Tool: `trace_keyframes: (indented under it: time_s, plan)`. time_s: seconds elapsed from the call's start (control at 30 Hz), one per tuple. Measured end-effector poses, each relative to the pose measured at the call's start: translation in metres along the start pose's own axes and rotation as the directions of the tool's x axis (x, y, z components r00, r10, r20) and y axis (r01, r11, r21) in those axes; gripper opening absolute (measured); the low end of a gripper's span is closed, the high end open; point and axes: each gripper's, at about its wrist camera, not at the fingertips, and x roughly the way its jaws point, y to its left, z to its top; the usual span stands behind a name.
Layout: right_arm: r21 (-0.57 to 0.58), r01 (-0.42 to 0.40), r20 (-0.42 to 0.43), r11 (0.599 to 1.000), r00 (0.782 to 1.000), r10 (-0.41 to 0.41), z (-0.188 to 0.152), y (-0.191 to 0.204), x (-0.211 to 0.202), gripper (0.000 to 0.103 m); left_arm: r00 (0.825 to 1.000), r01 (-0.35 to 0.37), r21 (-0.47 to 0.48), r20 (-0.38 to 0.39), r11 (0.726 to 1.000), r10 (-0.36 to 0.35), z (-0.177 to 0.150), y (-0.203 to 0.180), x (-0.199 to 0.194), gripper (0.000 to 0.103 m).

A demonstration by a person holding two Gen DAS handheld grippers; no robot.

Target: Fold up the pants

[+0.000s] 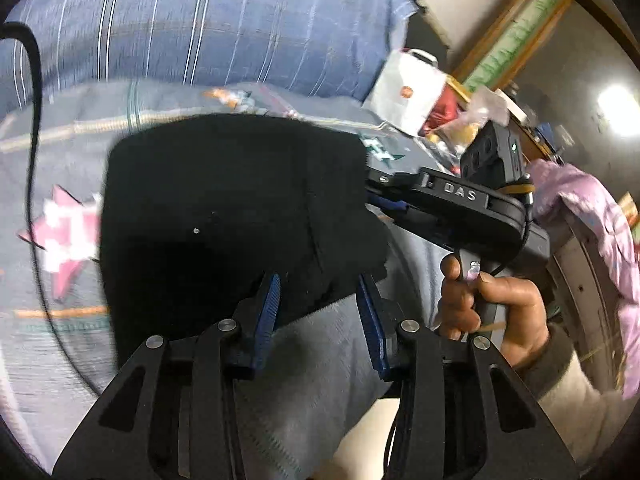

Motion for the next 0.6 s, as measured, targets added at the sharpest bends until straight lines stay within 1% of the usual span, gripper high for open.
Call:
trace_keyframes:
  time_s: [0.03,0.07,0.1,0.17,0.23,0.27,0.3,0.37,0.43,0.53,0.6]
  plan:
    - [-0.013,0.008,0.007,1.000,1.000,-0.008,-0.001,0.003,-0.005,0.033,1.000,-0.009,0.020,0.018,1.000,0.008,0.002,-0.002,-0.016,0.039]
    - [-0.030,0.014,0.009,0.999,1.000,-0.013,-0.002,0.006,-0.011,0.038,0.999,-0.016,0.027,0.032,0.999,0.016,0.005,-0.001,-0.026,0.039]
    - [-0.047,0.006,0.009,0.999,1.000,-0.006,-0.004,0.010,-0.017,0.039,0.998,-0.035,0.033,0.051,0.999,0.033,0.009,0.001,-0.039,0.040]
    - [-0.054,-0.006,0.008,0.999,1.000,0.006,-0.004,0.012,-0.021,0.043,0.993,-0.080,0.030,0.085,0.996,0.077,0.019,0.009,-0.049,0.047]
    - [-0.052,-0.029,-0.005,0.998,1.000,0.029,-0.007,0.017,-0.020,0.045,0.986,-0.124,0.012,0.116,0.992,0.122,0.033,0.027,-0.046,0.048]
    - [-0.055,-0.032,-0.006,0.998,0.999,0.032,-0.009,0.021,-0.019,0.045,0.983,-0.144,-0.002,0.118,0.990,0.144,0.035,0.031,-0.046,0.048]
    - [-0.051,-0.040,0.005,0.998,0.999,0.040,-0.009,0.023,-0.021,0.045,0.981,-0.158,-0.022,0.112,0.987,0.159,0.037,0.036,-0.043,0.048]
    - [-0.021,-0.070,0.022,0.997,0.997,0.070,-0.009,0.020,-0.024,0.046,0.983,-0.160,-0.044,0.087,0.986,0.164,0.034,0.049,-0.029,0.048]
    - [-0.024,-0.078,0.020,0.997,0.997,0.079,-0.007,0.021,-0.022,0.047,0.984,-0.167,-0.058,0.055,0.984,0.170,0.028,0.058,-0.016,0.048]
    - [-0.035,-0.035,-0.026,0.999,0.999,0.034,-0.008,0.020,-0.005,0.047,0.979,-0.194,-0.044,0.057,0.980,0.196,0.021,0.057,-0.010,0.048]
    - [-0.031,-0.021,-0.090,0.999,0.996,0.018,-0.014,0.018,0.014,0.048,0.977,-0.201,-0.040,0.065,0.979,0.203,0.019,0.057,-0.008,0.048]
